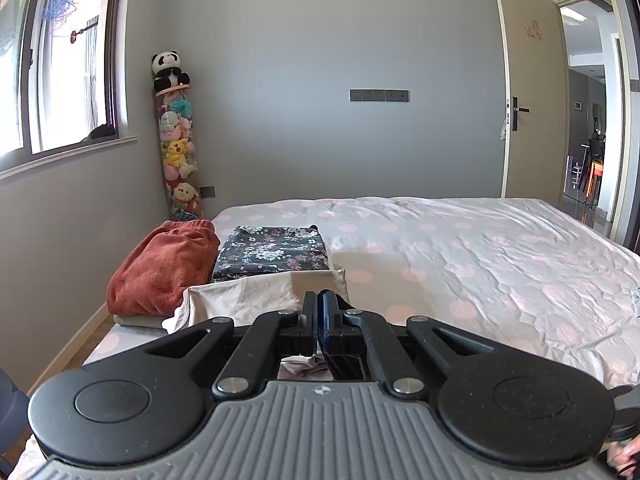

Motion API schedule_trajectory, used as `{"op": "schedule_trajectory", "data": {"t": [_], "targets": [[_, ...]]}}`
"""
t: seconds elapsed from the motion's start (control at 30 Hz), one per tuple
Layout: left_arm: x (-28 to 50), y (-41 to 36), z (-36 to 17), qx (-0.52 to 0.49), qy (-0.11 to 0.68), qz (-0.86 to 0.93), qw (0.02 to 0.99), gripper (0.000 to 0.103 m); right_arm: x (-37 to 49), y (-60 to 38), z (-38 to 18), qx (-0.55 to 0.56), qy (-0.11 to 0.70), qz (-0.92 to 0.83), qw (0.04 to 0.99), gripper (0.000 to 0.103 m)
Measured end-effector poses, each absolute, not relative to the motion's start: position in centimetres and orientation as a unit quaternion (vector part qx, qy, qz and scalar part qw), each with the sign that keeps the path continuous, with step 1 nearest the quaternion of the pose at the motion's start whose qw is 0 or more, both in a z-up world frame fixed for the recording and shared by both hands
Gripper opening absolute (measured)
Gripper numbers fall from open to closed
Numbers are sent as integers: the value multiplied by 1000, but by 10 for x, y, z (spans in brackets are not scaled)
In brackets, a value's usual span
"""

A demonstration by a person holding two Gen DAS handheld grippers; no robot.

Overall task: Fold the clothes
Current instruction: 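Lift the grey shirt high by its shoulders with both tools and shake it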

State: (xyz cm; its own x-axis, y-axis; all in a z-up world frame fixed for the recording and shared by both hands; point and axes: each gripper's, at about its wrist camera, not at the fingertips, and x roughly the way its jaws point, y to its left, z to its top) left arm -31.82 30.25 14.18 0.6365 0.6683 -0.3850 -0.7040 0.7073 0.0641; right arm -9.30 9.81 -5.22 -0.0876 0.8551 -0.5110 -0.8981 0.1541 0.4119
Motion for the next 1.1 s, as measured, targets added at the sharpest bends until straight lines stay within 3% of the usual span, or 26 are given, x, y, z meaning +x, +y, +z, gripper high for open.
{"op": "schedule_trajectory", "data": {"t": [0.13,0.37,0.63,1.1], "targets": [[-317,305,142,-57,190,378,904,1,-89,70,-21,-39,278,612,739,4],[-290,285,161,-40,160,331,929,1,-90,33,49,-91,80,497,859,4],[-253,243,198,12,101,267,958,1,-69,-17,134,-83,-79,368,923,4],[-261,172,263,48,-77,215,972,1,-93,-104,214,-60,-235,263,934,3]]}}
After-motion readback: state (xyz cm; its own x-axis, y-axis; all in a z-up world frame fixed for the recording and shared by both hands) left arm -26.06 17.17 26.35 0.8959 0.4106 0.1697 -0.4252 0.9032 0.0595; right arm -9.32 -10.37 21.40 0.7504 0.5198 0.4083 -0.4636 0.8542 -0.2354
